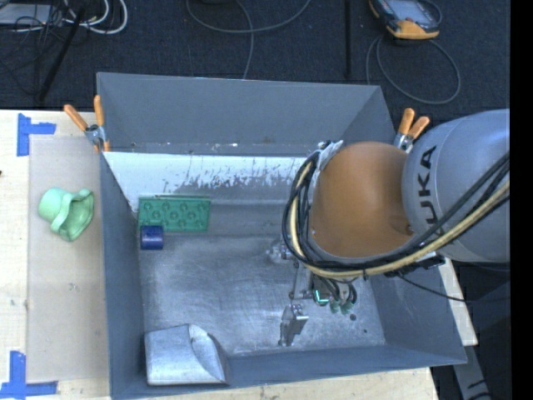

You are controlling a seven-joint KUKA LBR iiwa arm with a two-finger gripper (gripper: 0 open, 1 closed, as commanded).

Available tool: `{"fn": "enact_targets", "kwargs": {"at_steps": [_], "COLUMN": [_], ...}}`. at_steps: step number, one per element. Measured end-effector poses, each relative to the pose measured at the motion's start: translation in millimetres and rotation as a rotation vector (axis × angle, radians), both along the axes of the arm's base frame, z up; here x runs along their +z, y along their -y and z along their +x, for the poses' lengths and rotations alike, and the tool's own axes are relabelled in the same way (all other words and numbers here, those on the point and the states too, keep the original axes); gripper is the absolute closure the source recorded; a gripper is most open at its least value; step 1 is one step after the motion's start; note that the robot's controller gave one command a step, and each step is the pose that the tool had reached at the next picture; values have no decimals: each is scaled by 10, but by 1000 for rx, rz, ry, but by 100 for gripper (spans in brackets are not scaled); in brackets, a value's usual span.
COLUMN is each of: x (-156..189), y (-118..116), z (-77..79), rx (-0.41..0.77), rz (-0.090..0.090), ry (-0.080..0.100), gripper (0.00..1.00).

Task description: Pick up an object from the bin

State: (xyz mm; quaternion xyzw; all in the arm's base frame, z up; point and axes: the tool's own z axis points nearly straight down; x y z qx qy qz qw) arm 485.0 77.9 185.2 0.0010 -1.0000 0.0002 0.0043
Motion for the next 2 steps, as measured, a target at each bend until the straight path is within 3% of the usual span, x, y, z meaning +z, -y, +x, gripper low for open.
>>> {"fn": "enact_targets", "kwargs": {"at_steps": [1, 2], "x": [141, -1129], "y": [420, 1066], "z": [-63, 2], "rx": [16, 108], "rz": [0, 1], "ry": [6, 44], "gripper": [0, 0]}}
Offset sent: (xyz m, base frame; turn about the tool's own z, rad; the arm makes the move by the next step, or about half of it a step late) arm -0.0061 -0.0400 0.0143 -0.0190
